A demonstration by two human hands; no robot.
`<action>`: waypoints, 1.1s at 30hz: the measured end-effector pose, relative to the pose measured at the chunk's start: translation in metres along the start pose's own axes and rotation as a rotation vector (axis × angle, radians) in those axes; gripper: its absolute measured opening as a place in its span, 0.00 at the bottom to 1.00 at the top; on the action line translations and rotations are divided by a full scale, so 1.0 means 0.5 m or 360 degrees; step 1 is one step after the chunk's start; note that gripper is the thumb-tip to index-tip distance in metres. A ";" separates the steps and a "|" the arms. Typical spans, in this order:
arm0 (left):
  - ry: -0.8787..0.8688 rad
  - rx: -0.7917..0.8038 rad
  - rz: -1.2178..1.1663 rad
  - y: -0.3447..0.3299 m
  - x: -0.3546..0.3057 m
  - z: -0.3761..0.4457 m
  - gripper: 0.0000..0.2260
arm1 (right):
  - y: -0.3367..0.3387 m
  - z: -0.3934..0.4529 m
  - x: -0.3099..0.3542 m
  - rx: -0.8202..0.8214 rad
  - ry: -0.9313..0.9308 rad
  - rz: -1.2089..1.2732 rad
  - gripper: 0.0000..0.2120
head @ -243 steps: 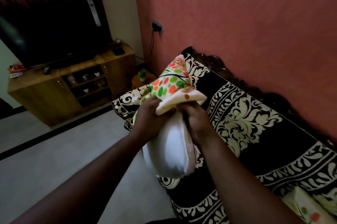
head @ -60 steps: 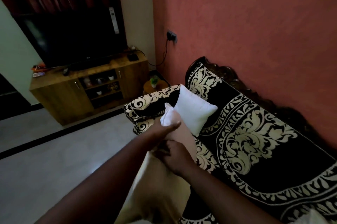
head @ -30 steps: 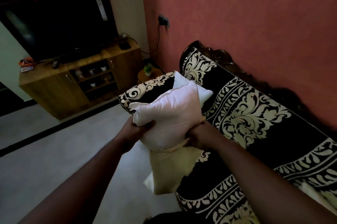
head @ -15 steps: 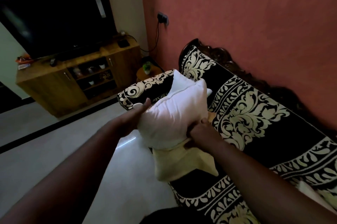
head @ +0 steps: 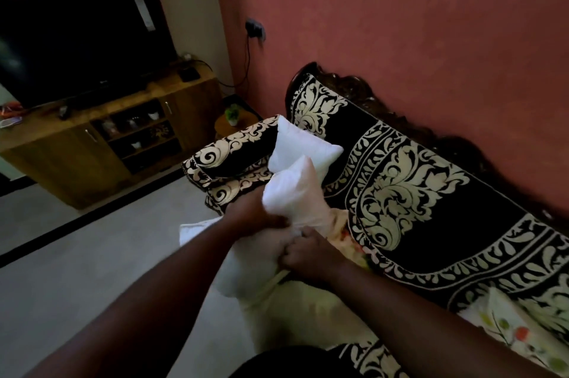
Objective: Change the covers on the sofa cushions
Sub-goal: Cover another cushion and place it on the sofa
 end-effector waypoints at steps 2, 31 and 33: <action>-0.0040 -0.0060 0.0039 0.001 0.013 -0.006 0.37 | -0.027 -0.034 -0.046 0.0244 -0.0181 0.0053 0.29; -0.0543 -0.0315 0.0995 -0.072 -0.003 -0.073 0.37 | 0.051 -0.052 -0.188 0.0200 -0.0256 -0.0475 0.10; -0.0624 -0.0250 0.0893 -0.065 -0.003 -0.068 0.44 | 0.068 -0.052 -0.194 0.0193 -0.0256 -0.0481 0.14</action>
Point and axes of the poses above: each hand's wrist, its own z-axis towards the middle knuckle, its own y-axis out of the back of the hand, x = y × z, the point moved 7 cm from there along z, towards the middle knuckle
